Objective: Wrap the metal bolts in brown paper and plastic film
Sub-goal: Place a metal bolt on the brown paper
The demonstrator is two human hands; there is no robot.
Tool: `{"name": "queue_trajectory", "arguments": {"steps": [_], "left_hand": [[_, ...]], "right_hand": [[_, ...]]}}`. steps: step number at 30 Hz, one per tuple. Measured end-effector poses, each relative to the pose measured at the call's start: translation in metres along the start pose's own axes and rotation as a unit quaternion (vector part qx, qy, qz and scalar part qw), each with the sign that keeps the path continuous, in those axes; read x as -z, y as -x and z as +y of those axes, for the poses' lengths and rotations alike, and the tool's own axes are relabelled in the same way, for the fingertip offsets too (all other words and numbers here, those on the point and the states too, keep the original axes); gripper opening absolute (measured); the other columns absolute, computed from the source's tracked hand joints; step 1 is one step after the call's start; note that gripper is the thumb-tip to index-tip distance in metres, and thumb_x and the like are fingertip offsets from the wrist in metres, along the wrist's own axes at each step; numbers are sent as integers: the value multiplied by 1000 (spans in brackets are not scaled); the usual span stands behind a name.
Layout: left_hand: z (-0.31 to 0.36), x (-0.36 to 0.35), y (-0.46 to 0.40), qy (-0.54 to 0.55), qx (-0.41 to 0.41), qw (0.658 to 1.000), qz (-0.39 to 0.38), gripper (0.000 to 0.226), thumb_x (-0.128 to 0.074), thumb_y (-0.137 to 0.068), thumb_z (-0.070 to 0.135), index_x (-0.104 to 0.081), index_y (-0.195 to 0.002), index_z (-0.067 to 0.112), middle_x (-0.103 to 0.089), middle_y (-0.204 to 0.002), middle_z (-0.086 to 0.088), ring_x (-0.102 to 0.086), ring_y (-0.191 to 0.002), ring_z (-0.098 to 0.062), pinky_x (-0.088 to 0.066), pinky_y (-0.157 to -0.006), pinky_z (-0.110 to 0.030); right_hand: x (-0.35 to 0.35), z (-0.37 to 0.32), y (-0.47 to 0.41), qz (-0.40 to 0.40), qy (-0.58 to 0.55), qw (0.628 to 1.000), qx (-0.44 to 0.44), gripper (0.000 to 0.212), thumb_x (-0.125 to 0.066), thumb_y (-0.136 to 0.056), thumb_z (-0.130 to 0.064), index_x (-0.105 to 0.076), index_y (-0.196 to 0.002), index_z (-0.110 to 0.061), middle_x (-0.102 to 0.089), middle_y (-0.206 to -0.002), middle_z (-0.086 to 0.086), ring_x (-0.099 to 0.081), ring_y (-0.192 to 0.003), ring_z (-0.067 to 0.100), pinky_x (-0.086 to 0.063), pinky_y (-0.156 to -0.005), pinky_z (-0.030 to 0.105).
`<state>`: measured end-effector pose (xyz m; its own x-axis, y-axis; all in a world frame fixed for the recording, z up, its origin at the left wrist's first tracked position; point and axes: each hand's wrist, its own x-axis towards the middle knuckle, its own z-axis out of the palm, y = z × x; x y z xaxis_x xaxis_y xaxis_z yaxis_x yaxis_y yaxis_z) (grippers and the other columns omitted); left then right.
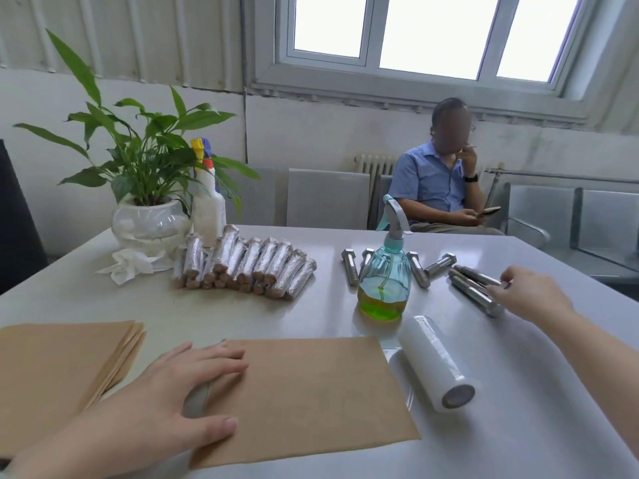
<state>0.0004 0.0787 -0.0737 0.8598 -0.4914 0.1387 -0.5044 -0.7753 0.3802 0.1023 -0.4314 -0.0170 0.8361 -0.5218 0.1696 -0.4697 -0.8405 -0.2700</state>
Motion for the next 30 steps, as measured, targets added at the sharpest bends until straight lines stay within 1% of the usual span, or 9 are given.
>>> {"name": "queue_trajectory", "arguments": {"steps": [7,11,15,17,19,22,24,27,30], "left_hand": [[0,1,2,8,3,1000,-1,59,-64,-77,67,-38,-129,57,-22,-142,44,-2,-129,31,10,-106,0],[2,3,1,14,6,1000,-8,58,-63,-79,65,-36,-129,57,-19,-142,45,2,-125,35,10,-102,3],[5,3,2,16,8,1000,-9,57,-65,-79,64,-38,-129,57,-17,-139,47,0,-122,37,9,-99,3],[7,3,3,23,7,1000,-4,56,-66,-79,63,-41,-128,56,-19,-139,47,-3,-122,36,8,-100,2],[8,3,3,22,3,1000,-3,56,-66,-79,63,-40,-128,56,-19,-140,46,-3,-124,35,8,-103,0],[9,3,3,23,4,1000,-6,60,-65,-80,62,-37,-132,54,-18,-139,47,1,-120,38,8,-100,3],[9,4,4,30,3,1000,-4,63,-66,-79,62,-36,-134,52,-20,-141,44,-2,-123,36,4,-104,1],[11,5,5,43,7,999,-3,64,-68,-80,59,-36,-135,51,-23,-142,42,-6,-128,31,-2,-111,-6],[12,6,5,50,10,999,2,66,-69,-80,57,-36,-136,50,-25,-143,39,-9,-130,29,-5,-116,-12]], "right_hand": [[-3,-3,-1,6,-72,997,-13,12,-69,-82,-10,-70,-80,2,-67,-73,19,-60,-67,30,-45,-60,30],[9,-9,4,157,-135,976,65,7,-69,-80,-4,-65,-78,1,-65,-81,24,-55,-80,37,-36,-69,35],[47,-5,15,221,-224,936,158,16,-75,-82,-23,-62,-77,-15,-64,-77,12,-57,-74,30,-42,-63,30],[67,-11,32,188,-332,907,177,24,-73,-83,-43,-59,-82,-23,-69,-84,10,-62,-75,26,-50,-66,20],[84,-33,60,112,-475,846,215,36,-69,-78,-58,-58,-88,-25,-73,-86,5,-71,-81,22,-58,-78,27],[91,-81,97,18,-564,770,297,29,-68,-86,-48,-57,-89,-21,-70,-66,-2,-70,-60,18,-58,-55,29],[83,-114,123,0,-483,799,358,12,-68,-89,-32,-61,-86,-22,-59,-58,-5,-58,-48,12,-48,-44,24],[54,-154,156,-84,-235,858,449,15,-70,-88,-23,-58,-98,-22,-62,-79,-10,-59,-71,10,-47,-64,24],[15,-176,185,-172,-63,836,517,17,-62,-94,-28,-50,-102,-20,-55,-89,-10,-51,-87,16,-33,-65,23]]}}
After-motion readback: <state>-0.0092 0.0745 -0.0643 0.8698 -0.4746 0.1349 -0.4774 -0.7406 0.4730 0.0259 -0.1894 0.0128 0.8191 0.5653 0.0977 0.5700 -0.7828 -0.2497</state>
